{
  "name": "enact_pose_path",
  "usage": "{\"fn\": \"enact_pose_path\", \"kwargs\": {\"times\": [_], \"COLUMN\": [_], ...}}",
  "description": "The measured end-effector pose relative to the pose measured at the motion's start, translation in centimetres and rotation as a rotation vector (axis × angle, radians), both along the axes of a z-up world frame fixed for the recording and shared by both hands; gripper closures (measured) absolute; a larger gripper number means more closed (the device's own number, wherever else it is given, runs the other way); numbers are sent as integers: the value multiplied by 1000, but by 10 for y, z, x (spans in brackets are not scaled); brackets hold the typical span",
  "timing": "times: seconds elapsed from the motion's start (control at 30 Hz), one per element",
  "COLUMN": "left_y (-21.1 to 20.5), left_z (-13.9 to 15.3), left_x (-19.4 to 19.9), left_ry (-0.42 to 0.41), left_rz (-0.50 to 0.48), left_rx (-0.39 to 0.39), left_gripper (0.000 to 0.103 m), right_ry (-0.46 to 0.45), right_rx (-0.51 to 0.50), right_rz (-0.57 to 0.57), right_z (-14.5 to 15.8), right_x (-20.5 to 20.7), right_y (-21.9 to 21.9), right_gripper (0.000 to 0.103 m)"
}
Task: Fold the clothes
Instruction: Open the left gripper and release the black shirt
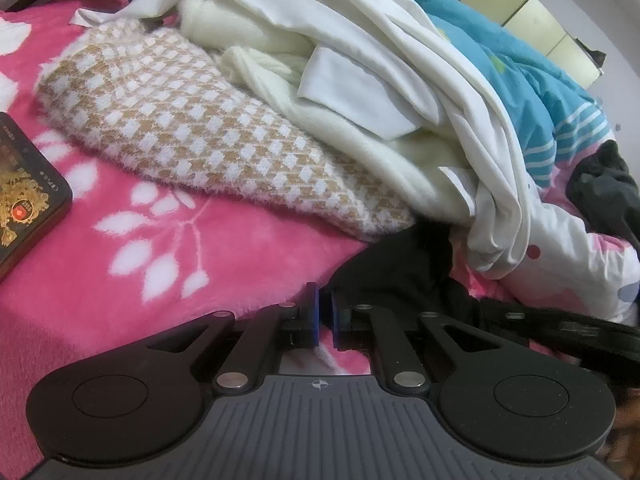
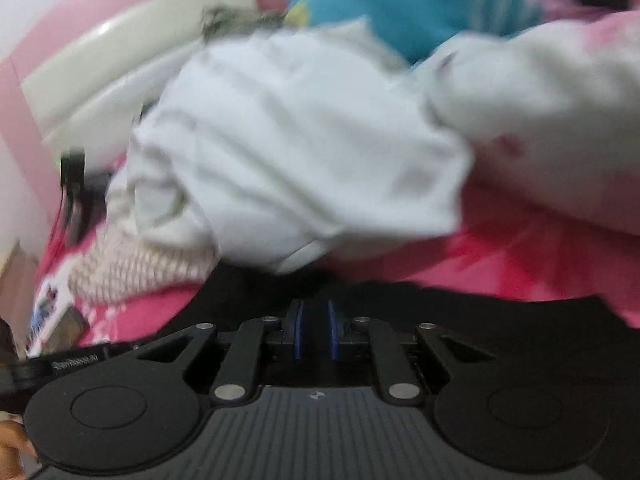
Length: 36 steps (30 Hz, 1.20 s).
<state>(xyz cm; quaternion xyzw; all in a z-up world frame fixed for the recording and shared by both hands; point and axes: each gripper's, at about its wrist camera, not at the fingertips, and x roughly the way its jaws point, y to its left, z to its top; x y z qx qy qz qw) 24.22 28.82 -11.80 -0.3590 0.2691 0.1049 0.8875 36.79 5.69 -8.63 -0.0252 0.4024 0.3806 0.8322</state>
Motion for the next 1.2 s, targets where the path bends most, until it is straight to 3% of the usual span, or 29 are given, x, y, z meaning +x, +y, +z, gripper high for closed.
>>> {"fn": "enact_pose_path", "kwargs": {"times": [0.1,0.23,0.33,0.5,0.6,0.73,0.83,0.87,0.93,1.1,1.2], "left_y": [0,3,5,8,9,12,6,3,-4,-18,-35], "left_z": [-2,-3,-4,-4,-3,2,14,17,20,25,28], "left_x": [-2,-2,-3,-6,-7,-15,-21,-22,-23,-26,-25], "left_ry": [-2,-6,-7,-9,-17,-39,-65,-66,-55,-78,-96], "left_rz": [-3,-10,-12,-11,-16,9,62,73,69,21,-61], "left_rx": [-2,-13,-27,-60,-64,-56,60,102,161,204,203], "left_gripper": [94,94,94,94,94,88,73,72,72,71,68], "right_ry": [-26,-8,74,144,131,-12,-76,-91,-106,-125,-118], "right_rx": [-63,89,198,245,220,280,268,259,241,198,194], "right_rz": [-68,-340,-442,-316,-312,-439,-545,-583,-658,-886,-989], "right_z": [-31,-34,-32,-17,2,59,87,95,104,117,117], "right_x": [28,63,67,28,14,1,-23,-34,-58,-119,-154], "right_y": [27,14,-14,-33,-39,-101,-168,-192,-239,-347,-400], "right_gripper": [93,93,91,90,90,90,90,90,90,90,90]}}
